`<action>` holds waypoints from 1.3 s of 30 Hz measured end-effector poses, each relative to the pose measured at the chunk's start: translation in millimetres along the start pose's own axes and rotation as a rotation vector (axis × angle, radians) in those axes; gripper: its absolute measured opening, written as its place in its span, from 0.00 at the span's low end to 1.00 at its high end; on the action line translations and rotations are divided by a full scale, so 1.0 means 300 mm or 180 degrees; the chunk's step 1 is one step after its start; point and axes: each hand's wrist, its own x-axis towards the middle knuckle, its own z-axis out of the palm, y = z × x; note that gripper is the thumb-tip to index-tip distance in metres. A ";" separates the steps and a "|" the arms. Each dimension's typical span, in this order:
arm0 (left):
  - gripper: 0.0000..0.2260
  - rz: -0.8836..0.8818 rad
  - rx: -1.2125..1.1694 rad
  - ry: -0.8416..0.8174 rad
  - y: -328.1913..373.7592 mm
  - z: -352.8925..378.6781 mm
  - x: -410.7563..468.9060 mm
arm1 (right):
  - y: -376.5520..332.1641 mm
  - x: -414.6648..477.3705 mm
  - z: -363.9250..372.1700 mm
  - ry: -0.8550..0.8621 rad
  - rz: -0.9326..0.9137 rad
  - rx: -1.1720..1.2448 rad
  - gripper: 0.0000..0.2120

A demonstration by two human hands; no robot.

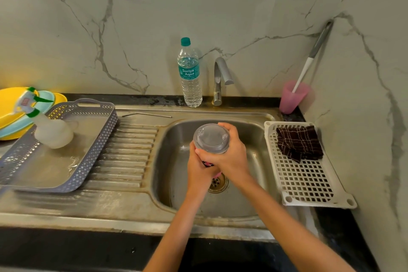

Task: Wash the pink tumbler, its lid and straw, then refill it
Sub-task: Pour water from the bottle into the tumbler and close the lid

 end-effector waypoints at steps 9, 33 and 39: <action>0.38 0.0046 0.0172 -0.0794 0.012 -0.088 0.039 | -0.044 0.108 -0.149 -0.1746 -0.0045 -0.0027 0.45; 0.40 -0.0081 0.0134 -0.0121 0.016 -0.161 0.050 | -0.063 0.072 0.018 -0.1243 0.0002 -0.0206 0.46; 0.39 -0.0138 0.0137 -0.0160 -0.001 -0.189 0.062 | -0.089 0.078 0.060 -0.1037 -0.0229 -0.0245 0.40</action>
